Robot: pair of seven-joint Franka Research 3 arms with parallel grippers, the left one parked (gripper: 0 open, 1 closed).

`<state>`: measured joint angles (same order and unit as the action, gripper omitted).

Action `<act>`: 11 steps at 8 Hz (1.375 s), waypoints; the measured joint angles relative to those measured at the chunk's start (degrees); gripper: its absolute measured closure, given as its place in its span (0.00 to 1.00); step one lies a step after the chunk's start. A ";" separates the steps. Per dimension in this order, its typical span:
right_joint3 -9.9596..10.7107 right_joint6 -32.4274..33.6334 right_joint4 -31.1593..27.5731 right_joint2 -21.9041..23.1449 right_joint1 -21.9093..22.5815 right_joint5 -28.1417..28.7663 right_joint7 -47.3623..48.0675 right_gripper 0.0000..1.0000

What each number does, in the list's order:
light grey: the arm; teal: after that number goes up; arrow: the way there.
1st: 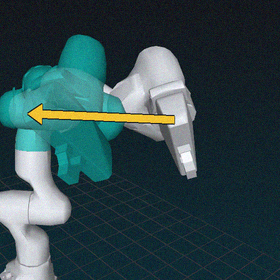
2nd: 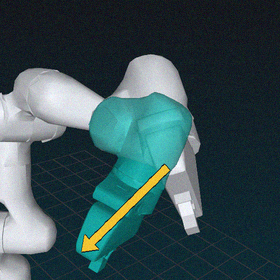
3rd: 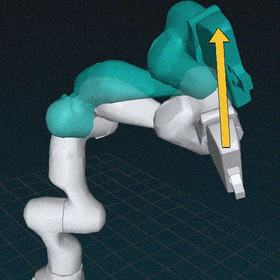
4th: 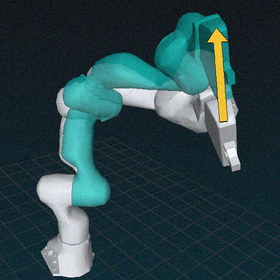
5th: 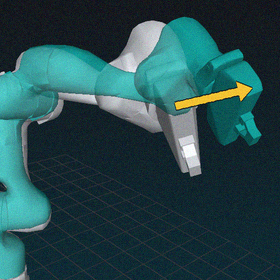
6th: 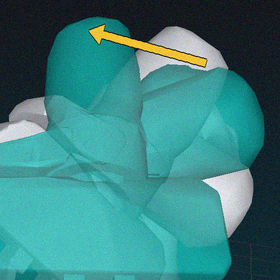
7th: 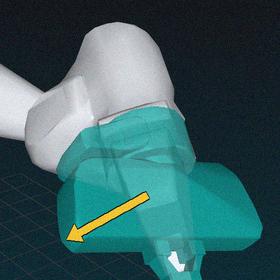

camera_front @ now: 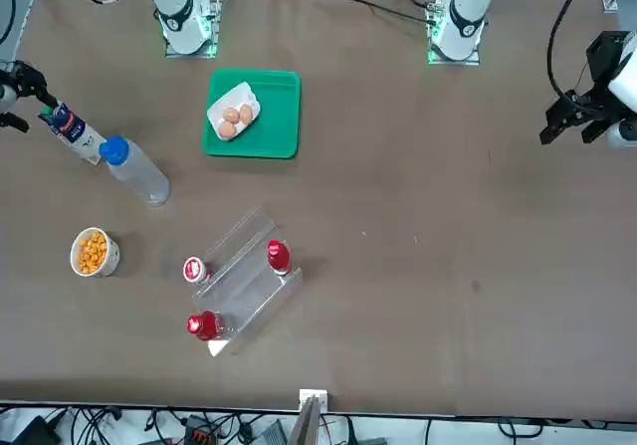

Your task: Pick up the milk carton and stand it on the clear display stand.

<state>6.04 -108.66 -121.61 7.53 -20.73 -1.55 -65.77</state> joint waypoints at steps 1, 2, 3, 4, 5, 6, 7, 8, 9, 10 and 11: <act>-0.02 -3.58 -2.92 0.45 -2.43 -0.01 -5.57 0.00; -0.03 -7.07 -5.51 0.55 -4.80 -0.02 -11.03 0.00; -0.02 -9.79 -7.51 0.55 -6.93 -0.02 -15.94 0.00; -0.02 -11.71 -8.94 0.55 -8.55 -0.02 -19.95 0.00; -0.02 -13.65 -10.29 0.56 -9.59 -0.03 -23.23 0.00; -0.03 -15.47 -11.56 0.56 -10.19 -0.04 -26.15 0.00; -0.08 -16.80 -12.57 0.54 -10.66 -0.08 -29.11 0.00; -0.09 -17.75 -13.44 0.53 -11.21 -0.13 -32.56 0.00; -0.08 -18.30 -14.07 0.52 -11.67 -0.13 -35.44 0.00; -0.08 -18.41 -14.51 0.51 -11.82 -0.13 -36.71 0.00; -0.12 -18.66 -15.07 0.50 -11.84 -0.13 -37.00 0.00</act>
<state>5.92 -127.32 -136.69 8.04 -32.58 -1.68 -102.77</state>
